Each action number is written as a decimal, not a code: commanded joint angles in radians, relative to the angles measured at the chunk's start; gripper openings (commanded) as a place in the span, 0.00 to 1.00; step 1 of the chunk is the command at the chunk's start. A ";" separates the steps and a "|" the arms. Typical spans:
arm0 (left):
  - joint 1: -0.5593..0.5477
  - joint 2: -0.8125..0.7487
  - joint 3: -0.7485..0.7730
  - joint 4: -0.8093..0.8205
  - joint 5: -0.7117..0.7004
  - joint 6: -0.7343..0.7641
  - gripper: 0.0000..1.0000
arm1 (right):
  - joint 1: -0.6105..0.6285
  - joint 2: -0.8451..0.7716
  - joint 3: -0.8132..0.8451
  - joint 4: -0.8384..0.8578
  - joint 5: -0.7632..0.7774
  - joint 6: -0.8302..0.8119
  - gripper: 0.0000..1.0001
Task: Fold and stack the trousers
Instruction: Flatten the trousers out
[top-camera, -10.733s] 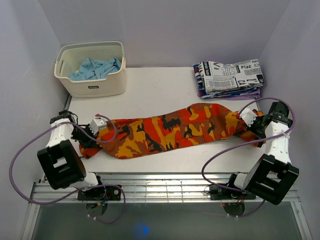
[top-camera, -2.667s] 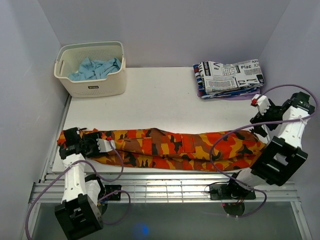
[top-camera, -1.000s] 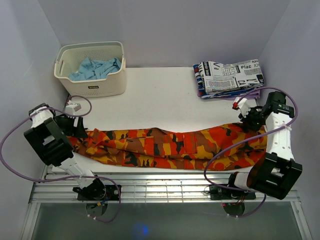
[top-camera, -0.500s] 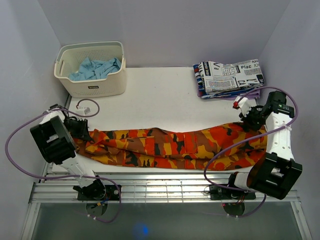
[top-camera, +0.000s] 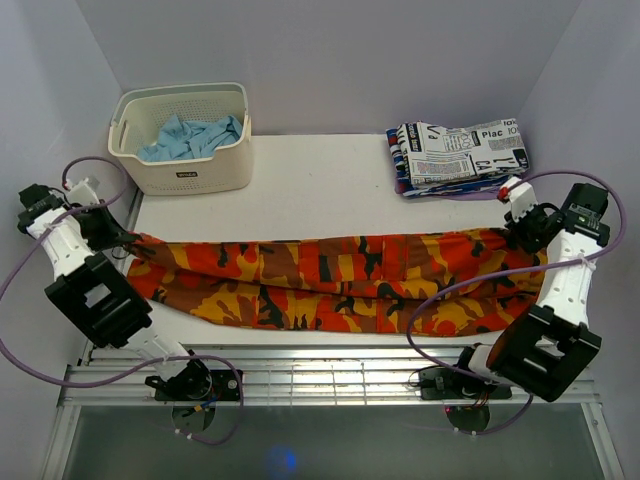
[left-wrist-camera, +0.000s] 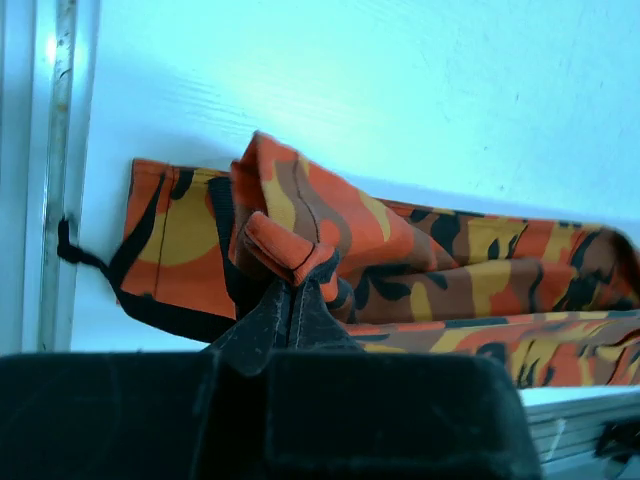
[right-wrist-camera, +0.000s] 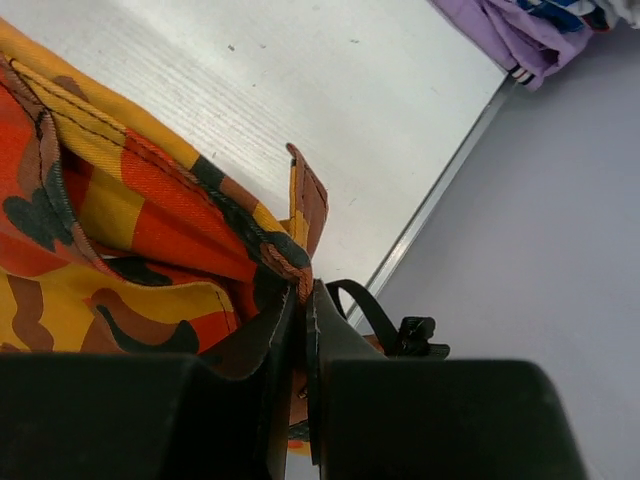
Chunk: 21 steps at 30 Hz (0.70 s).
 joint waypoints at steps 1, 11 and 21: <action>0.012 -0.120 0.007 0.131 -0.223 -0.285 0.00 | -0.058 -0.058 0.001 0.197 -0.007 0.082 0.08; 0.024 -0.301 -0.066 0.276 -0.285 -0.506 0.00 | -0.111 -0.150 -0.094 0.474 -0.049 0.252 0.08; -0.144 -0.105 0.039 0.440 -0.492 -0.795 0.05 | 0.023 0.129 0.006 0.769 0.169 0.476 0.08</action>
